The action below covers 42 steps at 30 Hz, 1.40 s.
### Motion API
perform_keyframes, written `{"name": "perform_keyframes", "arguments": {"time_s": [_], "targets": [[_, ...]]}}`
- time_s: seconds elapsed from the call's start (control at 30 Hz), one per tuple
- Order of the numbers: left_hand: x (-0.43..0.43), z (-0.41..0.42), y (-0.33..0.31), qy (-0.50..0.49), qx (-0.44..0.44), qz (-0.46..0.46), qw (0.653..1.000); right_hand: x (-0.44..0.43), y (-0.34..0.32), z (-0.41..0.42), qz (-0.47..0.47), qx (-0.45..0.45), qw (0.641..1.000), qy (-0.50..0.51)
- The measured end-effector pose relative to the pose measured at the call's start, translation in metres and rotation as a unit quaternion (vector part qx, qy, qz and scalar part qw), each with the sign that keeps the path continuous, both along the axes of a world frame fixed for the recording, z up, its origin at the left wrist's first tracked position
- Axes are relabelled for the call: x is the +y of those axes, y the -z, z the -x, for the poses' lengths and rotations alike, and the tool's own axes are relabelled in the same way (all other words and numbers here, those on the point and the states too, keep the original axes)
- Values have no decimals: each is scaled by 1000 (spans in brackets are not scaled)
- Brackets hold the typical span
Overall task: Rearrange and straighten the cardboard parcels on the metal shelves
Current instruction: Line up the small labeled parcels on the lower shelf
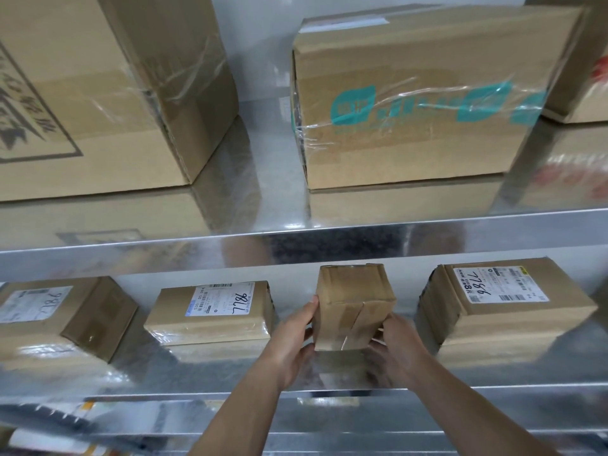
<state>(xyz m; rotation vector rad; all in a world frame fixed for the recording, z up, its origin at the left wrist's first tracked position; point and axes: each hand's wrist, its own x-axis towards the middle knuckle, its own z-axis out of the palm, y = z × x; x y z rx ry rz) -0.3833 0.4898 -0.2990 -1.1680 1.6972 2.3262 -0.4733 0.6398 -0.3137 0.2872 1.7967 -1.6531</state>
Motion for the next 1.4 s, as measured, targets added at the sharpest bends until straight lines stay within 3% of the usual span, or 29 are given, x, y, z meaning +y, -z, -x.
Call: {"name": "perform_keyframes", "arguments": {"time_s": [0.27,0.47,0.77,0.97,1.2,1.4], "targets": [[-5,2,2,-4,0,26,1000,-2,-7,-5,110,-49,992,21],[-3,0,-1,-6,4,26,1000,2,4,11,174,-104,978,-49],[-11,0,2,-100,33,-51,993,7,0,7,303,-64,949,-55],[-13,-1,8,-97,37,-28,994,6,-4,6,317,-49,947,-28],[-22,-3,16,-146,50,5,988,10,3,16,342,-87,932,82],[-25,-2,14,-184,89,21,979,8,4,13,236,-2,966,109]]}}
